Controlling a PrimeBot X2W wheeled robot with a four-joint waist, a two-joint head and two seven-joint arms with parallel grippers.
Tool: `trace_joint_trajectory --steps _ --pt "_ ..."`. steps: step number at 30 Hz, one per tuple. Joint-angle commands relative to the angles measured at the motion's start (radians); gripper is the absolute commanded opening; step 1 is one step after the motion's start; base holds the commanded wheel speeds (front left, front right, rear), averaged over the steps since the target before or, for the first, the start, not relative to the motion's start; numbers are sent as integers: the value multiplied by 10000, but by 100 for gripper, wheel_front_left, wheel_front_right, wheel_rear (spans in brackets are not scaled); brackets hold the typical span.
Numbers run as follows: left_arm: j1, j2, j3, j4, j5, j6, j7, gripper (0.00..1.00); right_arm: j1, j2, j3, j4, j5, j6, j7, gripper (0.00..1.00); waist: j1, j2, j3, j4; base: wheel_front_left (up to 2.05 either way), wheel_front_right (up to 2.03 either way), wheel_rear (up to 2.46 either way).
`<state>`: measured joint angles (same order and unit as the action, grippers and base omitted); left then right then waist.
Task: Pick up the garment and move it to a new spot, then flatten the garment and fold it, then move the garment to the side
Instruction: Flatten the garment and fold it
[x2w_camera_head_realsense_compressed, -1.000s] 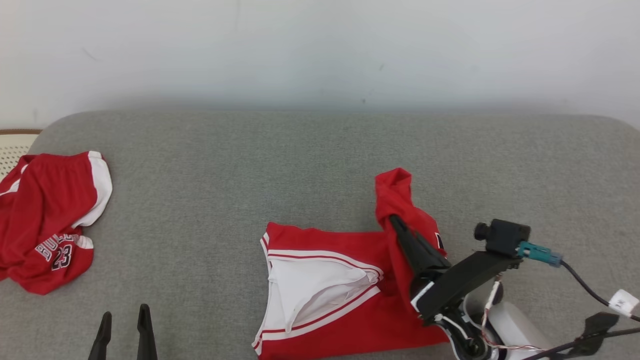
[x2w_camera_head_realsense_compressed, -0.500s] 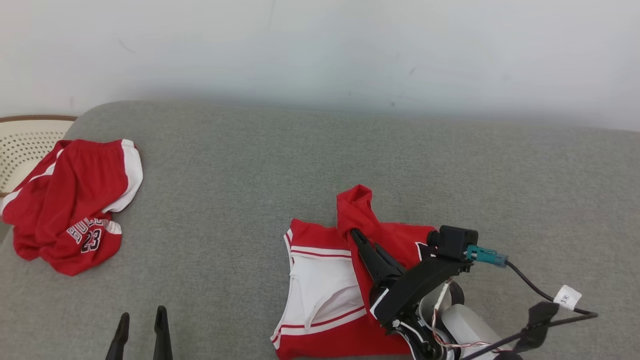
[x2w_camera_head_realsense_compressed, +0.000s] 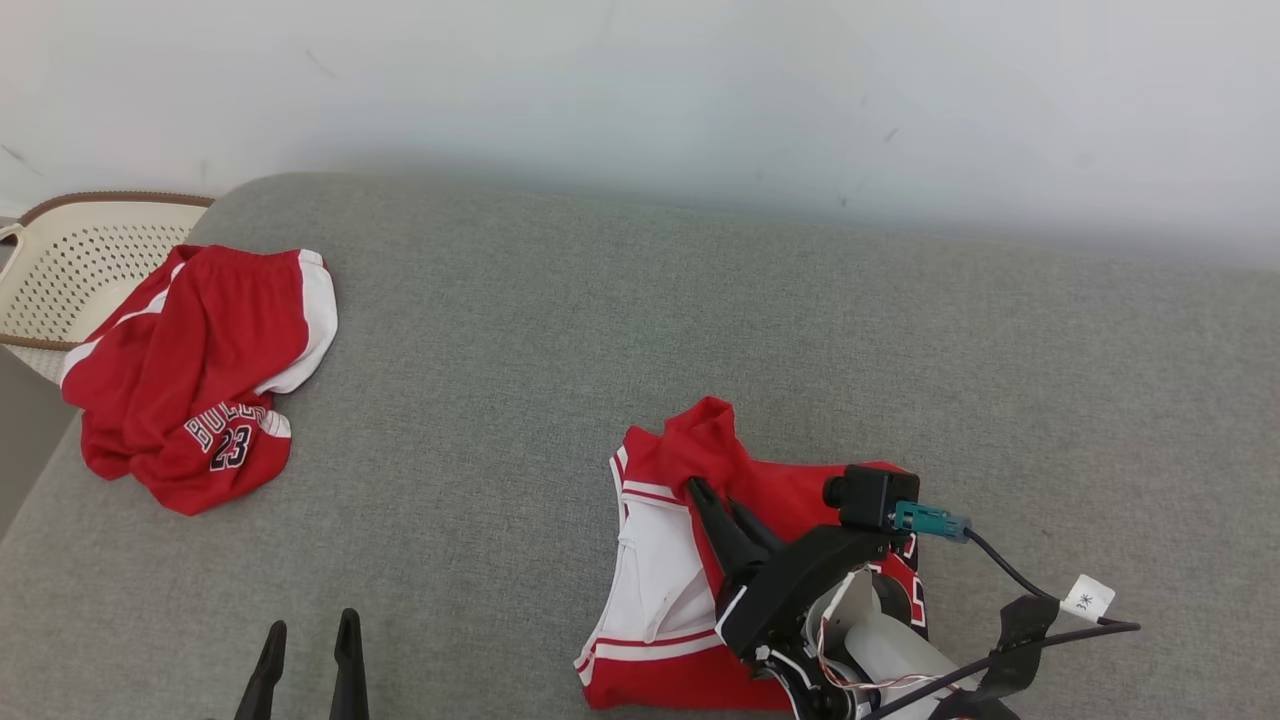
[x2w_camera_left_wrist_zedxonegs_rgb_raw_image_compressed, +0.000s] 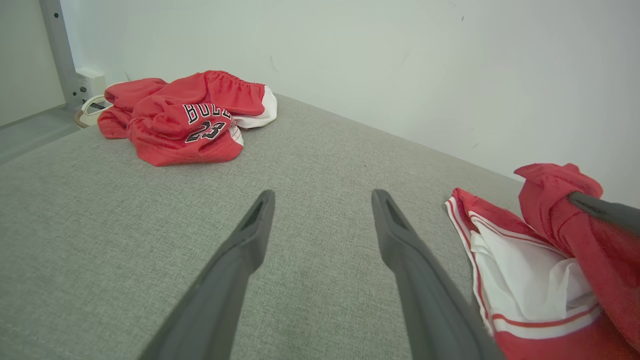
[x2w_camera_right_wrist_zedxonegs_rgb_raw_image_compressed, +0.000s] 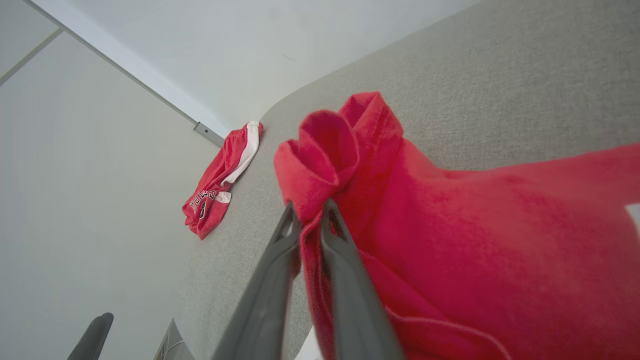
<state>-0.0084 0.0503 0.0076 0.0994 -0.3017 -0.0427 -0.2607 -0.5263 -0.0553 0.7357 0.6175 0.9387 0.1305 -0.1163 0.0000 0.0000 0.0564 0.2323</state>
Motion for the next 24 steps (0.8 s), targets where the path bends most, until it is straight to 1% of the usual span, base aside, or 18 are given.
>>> trace_joint_trajectory --steps 1,2,8,10,17,20,24 --pt "-82 4 36 54 -9 -22 -39 100 -148 39 122 106 139 5 -111 81 0 0 14 10 0 0 0" --pt "-81 4 64 63 -9 -28 -39 100 -189 45 195 171 209 5 -181 100 0 0 15 1 0 0 0" --pt "-7 4 210 82 -18 -29 -39 100 -360 48 490 11 500 5 -561 100 0 0 -15 -134 0 0 0" --pt "9 4 252 86 -21 -47 -39 100 -393 -80 566 -207 596 5 -736 100 0 0 -26 -198 0 0 0" --pt "126 4 414 51 -17 -55 -39 100 -335 -959 398 -1180 545 5 -1233 100 0 0 -133 -418 0 0 0" --pt "196 4 509 8 -4 -58 -39 100 -162 -1436 87 -1414 303 5 -1365 100 0 0 -181 -495 0 0 0" --pt "275 4 619 -68 19 -38 -39 100 144 -1900 -481 -1618 -170 5 -1467 100 0 0 -221 -576 0 0 0"
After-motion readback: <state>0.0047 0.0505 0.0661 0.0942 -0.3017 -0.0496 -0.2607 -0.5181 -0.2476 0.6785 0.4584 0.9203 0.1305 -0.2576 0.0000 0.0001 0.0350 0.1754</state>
